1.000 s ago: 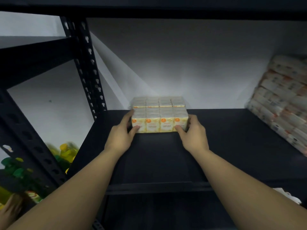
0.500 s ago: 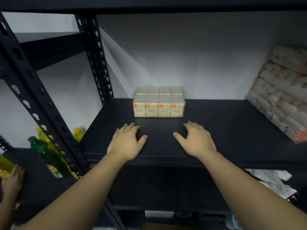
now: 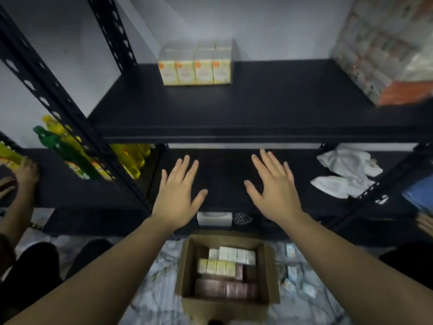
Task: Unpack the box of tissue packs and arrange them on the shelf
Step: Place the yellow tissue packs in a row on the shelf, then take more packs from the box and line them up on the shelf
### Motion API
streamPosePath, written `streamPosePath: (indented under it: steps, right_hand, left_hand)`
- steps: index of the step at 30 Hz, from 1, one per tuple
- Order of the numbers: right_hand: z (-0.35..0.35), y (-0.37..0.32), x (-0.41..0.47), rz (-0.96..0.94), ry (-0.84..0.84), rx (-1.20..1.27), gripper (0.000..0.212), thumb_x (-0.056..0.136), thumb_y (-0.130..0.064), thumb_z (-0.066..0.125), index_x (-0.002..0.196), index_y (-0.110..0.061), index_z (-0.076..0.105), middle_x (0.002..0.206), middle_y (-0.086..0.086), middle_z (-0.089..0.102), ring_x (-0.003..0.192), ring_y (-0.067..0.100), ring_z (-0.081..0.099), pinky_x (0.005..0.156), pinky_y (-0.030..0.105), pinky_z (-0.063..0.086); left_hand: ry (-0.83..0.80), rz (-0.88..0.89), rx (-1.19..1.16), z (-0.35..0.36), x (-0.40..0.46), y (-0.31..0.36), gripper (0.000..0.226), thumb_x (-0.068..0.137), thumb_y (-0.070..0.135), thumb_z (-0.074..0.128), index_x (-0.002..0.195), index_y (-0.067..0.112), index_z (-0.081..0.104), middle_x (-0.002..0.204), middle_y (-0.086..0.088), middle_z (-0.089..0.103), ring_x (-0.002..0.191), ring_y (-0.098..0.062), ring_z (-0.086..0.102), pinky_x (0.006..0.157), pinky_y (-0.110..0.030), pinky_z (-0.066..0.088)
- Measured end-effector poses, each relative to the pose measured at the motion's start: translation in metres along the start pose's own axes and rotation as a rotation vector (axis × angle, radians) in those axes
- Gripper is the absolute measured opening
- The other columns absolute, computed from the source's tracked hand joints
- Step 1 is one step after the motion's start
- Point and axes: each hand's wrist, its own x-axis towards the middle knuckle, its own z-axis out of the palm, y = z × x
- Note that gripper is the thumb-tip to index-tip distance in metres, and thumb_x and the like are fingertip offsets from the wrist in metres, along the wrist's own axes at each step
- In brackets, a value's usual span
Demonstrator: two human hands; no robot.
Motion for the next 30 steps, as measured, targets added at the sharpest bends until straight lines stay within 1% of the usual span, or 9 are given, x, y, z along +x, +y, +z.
streamPosePath:
  steps: [3,6,11,14,17,20,22,25,30]
  right_hand:
    - [0.031,0.025,-0.047,0.094,-0.147,0.032,0.066,0.104,-0.051,0.05,0.162,-0.024,0.034,0.171,-0.002,0.021,0.158,0.015,0.015,0.128,0.049,0.016]
    - [0.062,0.046,-0.088,0.22,-0.286,0.082,0.064,0.101,-0.049,0.058,0.156,-0.02,0.044,0.164,0.002,0.039,0.153,0.023,0.033,0.123,0.048,0.029]
    - [0.109,0.068,-0.148,0.447,-0.526,0.155,0.05,0.099,-0.036,0.064,0.141,-0.01,0.059,0.145,0.014,0.059,0.132,0.034,0.054,0.107,0.042,0.045]
    - [0.151,0.081,-0.183,0.581,-0.629,0.223,0.046,0.096,-0.043,0.063,0.129,-0.011,0.063,0.127,0.012,0.066,0.119,0.035,0.06,0.096,0.048,0.051]
    - [0.202,0.091,-0.211,0.653,-0.673,0.241,0.036,0.096,-0.039,0.069,0.115,-0.008,0.066,0.11,0.009,0.068,0.106,0.03,0.064,0.086,0.04,0.051]
    - [0.257,0.1,-0.225,0.684,-0.721,0.268,0.032,0.095,-0.036,0.072,0.117,-0.014,0.069,0.109,0.002,0.069,0.103,0.023,0.064,0.077,0.025,0.042]
    - [0.3,0.109,-0.232,0.693,-0.743,0.274,0.039,0.091,-0.039,0.074,0.125,-0.02,0.068,0.112,-0.002,0.07,0.108,0.021,0.064,0.08,0.022,0.042]
    - [0.364,0.124,-0.235,0.712,-0.75,0.243,0.056,0.09,-0.045,0.074,0.138,-0.02,0.062,0.121,0.003,0.071,0.115,0.025,0.065,0.093,0.032,0.051]
    - [0.453,0.156,-0.231,0.7,-0.728,0.235,0.057,0.083,-0.038,0.084,0.132,-0.016,0.066,0.125,0.006,0.07,0.116,0.026,0.065,0.096,0.033,0.049]
  left_hand:
    - [-0.144,-0.064,-0.067,0.046,-0.035,-0.004,0.077,0.102,0.053,0.053,0.165,0.024,0.02,0.173,0.0,0.013,0.16,-0.022,0.009,0.128,-0.052,0.01]
    - [-0.278,-0.101,-0.124,0.09,-0.061,-0.011,0.074,0.1,0.048,0.06,0.162,0.02,0.031,0.17,-0.005,0.026,0.157,-0.027,0.022,0.127,-0.048,0.019]
    - [-0.491,-0.143,-0.139,0.171,-0.095,-0.029,0.066,0.099,0.048,0.061,0.154,0.016,0.044,0.159,-0.008,0.043,0.146,-0.03,0.038,0.12,-0.04,0.033]
    - [-0.618,-0.184,-0.167,0.225,-0.111,-0.044,0.067,0.099,0.048,0.06,0.156,0.018,0.042,0.152,-0.006,0.047,0.14,-0.029,0.044,0.114,-0.039,0.038]
    - [-0.719,-0.209,-0.206,0.281,-0.121,-0.064,0.069,0.094,0.049,0.058,0.155,0.02,0.043,0.146,-0.008,0.05,0.136,-0.031,0.046,0.109,-0.038,0.04]
    - [-0.758,-0.227,-0.218,0.339,-0.124,-0.088,0.066,0.094,0.045,0.068,0.152,0.021,0.045,0.145,-0.008,0.051,0.136,-0.03,0.047,0.11,-0.04,0.04]
    - [-0.772,-0.22,-0.217,0.379,-0.123,-0.105,0.067,0.093,0.044,0.07,0.151,0.021,0.047,0.143,-0.009,0.052,0.134,-0.032,0.049,0.109,-0.042,0.042]
    - [-0.793,-0.217,-0.212,0.44,-0.119,-0.131,0.069,0.091,0.049,0.071,0.15,0.022,0.047,0.145,-0.007,0.052,0.132,-0.031,0.05,0.108,-0.043,0.044]
    - [-0.818,-0.204,-0.2,0.529,-0.118,-0.166,0.077,0.085,0.054,0.077,0.152,0.026,0.048,0.148,-0.006,0.051,0.137,-0.03,0.044,0.114,-0.045,0.039]
